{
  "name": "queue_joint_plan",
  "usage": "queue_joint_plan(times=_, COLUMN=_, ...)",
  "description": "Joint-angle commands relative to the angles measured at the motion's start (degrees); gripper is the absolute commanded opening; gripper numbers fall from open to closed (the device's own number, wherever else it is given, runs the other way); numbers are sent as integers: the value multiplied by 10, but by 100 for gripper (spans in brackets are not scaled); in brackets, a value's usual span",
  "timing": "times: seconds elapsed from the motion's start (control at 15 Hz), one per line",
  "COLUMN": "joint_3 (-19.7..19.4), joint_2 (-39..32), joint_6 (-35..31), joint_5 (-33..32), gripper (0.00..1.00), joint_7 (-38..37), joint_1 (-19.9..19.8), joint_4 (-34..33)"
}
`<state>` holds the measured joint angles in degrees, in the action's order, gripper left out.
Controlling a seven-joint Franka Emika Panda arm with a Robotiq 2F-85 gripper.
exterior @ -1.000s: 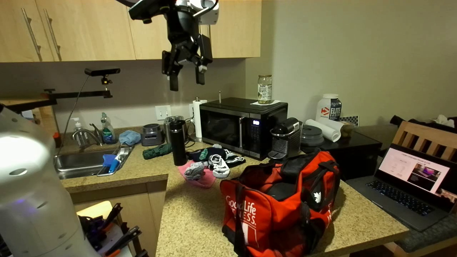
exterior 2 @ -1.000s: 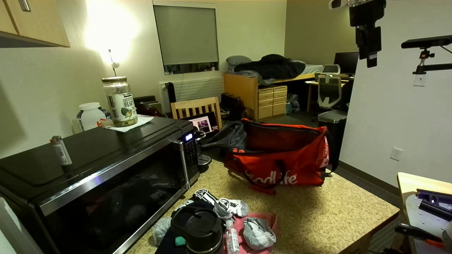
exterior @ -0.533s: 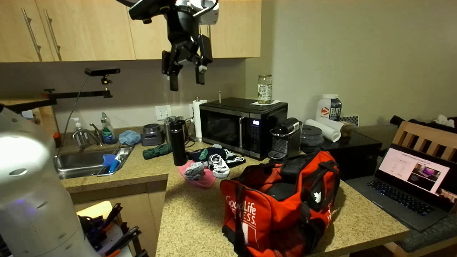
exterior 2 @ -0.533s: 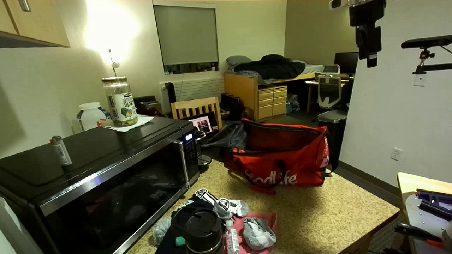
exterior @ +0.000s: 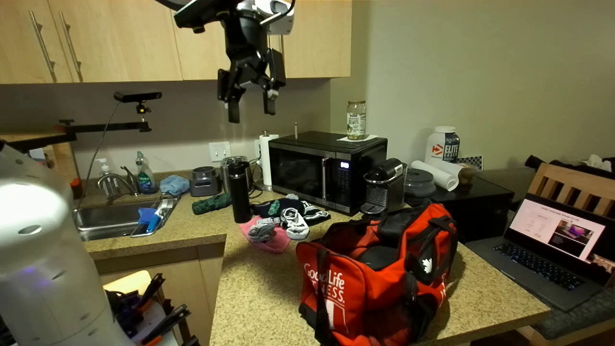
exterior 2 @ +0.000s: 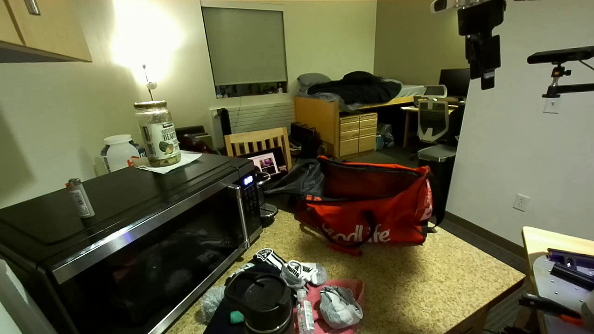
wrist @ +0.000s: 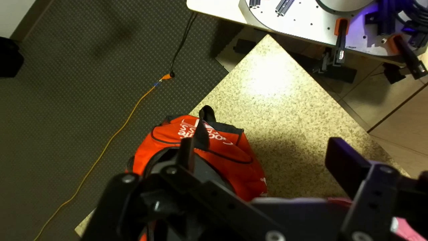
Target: Pick up the pair of socks and put it in the bag
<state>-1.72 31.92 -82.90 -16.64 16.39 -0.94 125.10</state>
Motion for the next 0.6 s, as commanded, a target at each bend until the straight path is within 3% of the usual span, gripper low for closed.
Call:
queue_joint_plan(times=0.0, joint_3=-3, joint_2=-21, joint_6=-21, joint_5=19, gripper=100, joint_7=-11, joint_1=26, joint_4=6)
queue_joint_plan(times=0.53, joint_3=7, joint_2=-109, joint_6=-118, joint_5=109, gripper=100, joint_7=-9, joint_1=63, joint_4=5)
